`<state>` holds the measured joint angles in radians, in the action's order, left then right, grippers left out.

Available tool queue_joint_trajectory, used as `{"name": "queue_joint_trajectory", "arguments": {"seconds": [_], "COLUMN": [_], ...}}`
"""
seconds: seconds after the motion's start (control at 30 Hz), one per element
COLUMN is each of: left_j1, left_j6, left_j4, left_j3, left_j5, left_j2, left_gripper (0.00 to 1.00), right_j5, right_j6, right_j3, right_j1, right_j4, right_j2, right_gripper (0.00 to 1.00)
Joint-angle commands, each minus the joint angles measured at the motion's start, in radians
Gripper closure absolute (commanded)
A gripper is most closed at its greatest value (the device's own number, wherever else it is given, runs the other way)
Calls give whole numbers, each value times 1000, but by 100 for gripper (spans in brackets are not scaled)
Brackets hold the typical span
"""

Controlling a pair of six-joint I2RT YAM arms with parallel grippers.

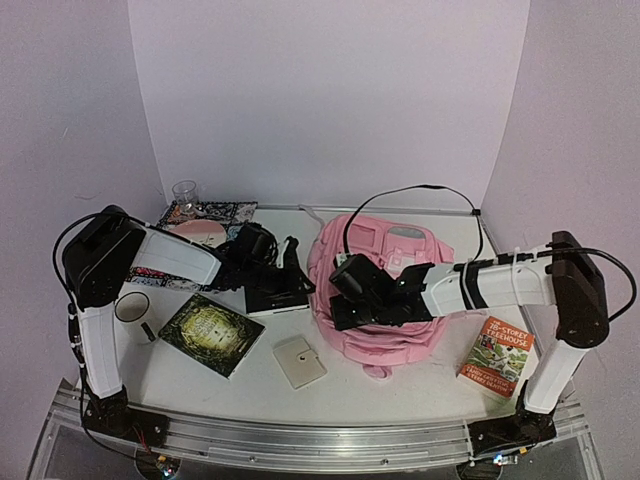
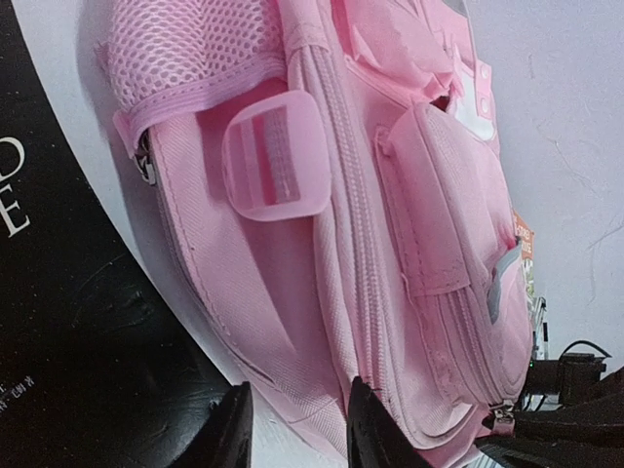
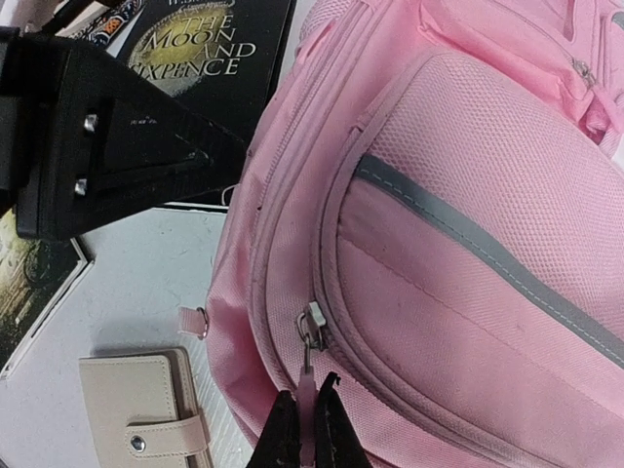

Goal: Pack the student bag
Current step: Hold the upper front pocket of the student bag.

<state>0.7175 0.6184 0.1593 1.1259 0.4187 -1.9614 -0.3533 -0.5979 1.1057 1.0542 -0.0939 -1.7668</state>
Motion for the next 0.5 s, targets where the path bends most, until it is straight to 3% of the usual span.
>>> {"name": "queue_joint_trajectory", "arguments": {"seconds": [0.0,0.1,0.33,0.4,0.47], "left_j1": [22,37,72,79,79], "left_j6": [30,48,111,120,120], "left_j4": [33,42,102,116,121], "left_j3": [23,28,48,60,66], "left_j5": [13,12,87,103,99], "left_j2": [42,29,-45,-57,-54], "left_gripper": [59,54,52,56,68], "right_j5": [4,2,5,5,5], "right_j6": [24,32,49,54,59], "right_j3": [45,66,95,94,84], "right_j1": [3,2,2,2,2], "right_j4": [14,12,1,0,0], "right_j2": [35,25,13,11,15], "right_gripper": [100,100,100,100,100]}}
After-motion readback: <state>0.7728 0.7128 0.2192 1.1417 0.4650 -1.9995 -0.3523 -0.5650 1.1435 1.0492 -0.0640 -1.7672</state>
